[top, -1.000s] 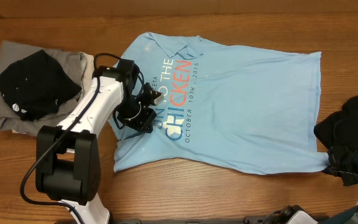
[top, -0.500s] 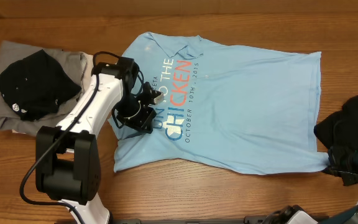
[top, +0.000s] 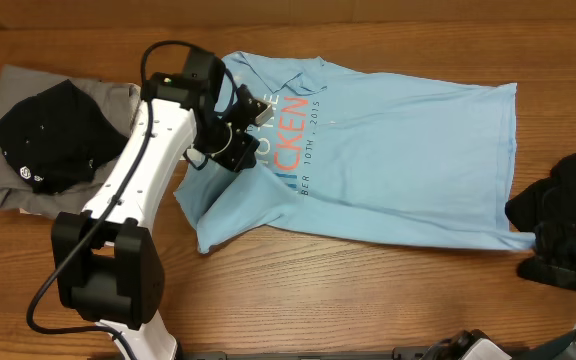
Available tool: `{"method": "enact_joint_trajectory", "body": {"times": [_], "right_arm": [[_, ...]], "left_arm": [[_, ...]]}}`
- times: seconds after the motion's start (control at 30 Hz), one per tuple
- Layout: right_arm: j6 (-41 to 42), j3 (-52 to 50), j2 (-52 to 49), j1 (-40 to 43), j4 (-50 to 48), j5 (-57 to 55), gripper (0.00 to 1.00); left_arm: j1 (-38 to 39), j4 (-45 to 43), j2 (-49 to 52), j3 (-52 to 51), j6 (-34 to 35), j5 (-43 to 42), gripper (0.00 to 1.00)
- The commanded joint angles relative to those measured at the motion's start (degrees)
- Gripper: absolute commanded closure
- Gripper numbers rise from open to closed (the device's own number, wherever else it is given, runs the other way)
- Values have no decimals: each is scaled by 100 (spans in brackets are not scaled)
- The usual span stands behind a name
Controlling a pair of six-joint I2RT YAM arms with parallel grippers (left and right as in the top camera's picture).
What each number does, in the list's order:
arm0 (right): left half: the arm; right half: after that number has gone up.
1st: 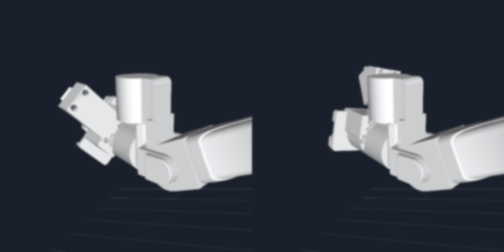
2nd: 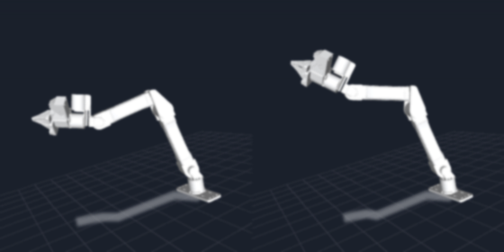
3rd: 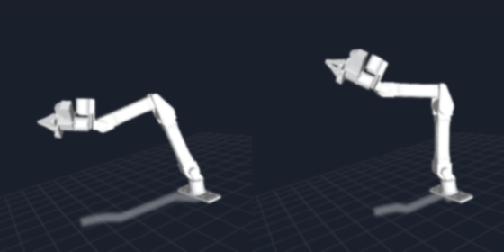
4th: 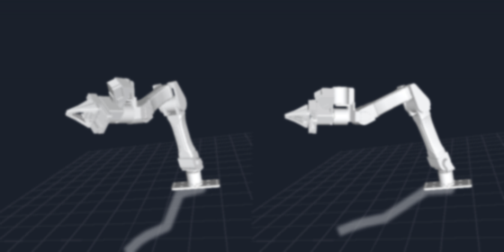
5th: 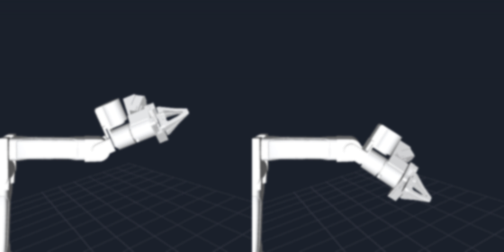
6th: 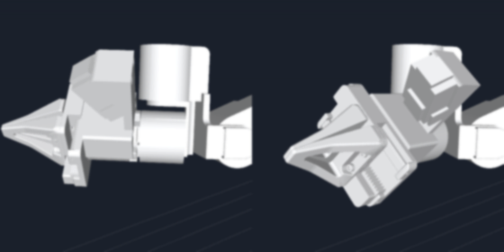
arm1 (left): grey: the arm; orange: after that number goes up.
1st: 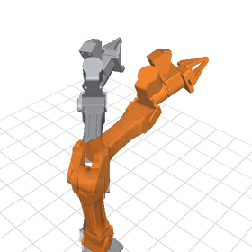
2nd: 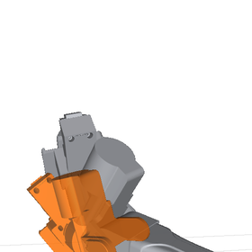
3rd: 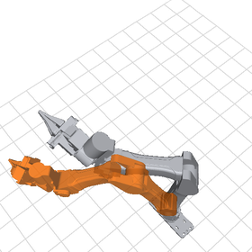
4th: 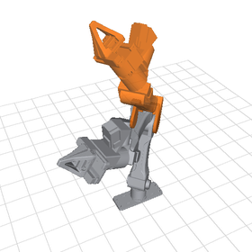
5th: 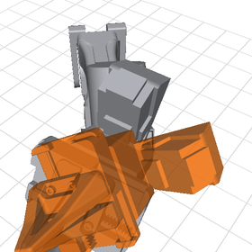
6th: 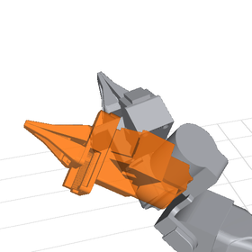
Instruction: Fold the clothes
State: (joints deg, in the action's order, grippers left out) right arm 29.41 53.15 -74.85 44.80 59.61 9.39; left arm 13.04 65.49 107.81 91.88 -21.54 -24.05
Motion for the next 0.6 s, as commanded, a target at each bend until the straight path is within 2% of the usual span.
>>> {"method": "enact_joint_trajectory", "body": {"times": [0.0, 0.23, 0.27, 0.3, 0.33, 0.37, 0.43, 0.47, 0.57], "right_arm": [[179, -79, -2, -13, -247, 264, 96], [256, -203, -328, -13, -575, 321, 96], [256, -205, -369, -13, -575, 330, 96], [256, -205, -409, -13, -577, 334, 96], [256, -205, -446, -13, -577, 339, 96], [256, -205, -474, -13, -577, 337, 96], [254, -205, -511, -13, -573, 339, 96], [254, -205, -520, -13, -570, 339, 96], [251, -205, -520, -13, -551, 337, 96]], "left_arm": [[133, -262, 42, 109, -227, -83, 96], [210, -588, 44, 109, -216, 7, 96], [210, -560, 44, 107, -203, 57, 93], [210, -516, 44, 107, -203, 70, 84], [210, -437, 44, 109, -195, 66, 60], [210, -352, 44, 107, -153, 81, 49], [210, -118, 44, 107, -57, 302, 36], [197, 37, 44, 101, 2, 538, 21], [162, 334, 44, -22, 249, 1209, 9]]}}
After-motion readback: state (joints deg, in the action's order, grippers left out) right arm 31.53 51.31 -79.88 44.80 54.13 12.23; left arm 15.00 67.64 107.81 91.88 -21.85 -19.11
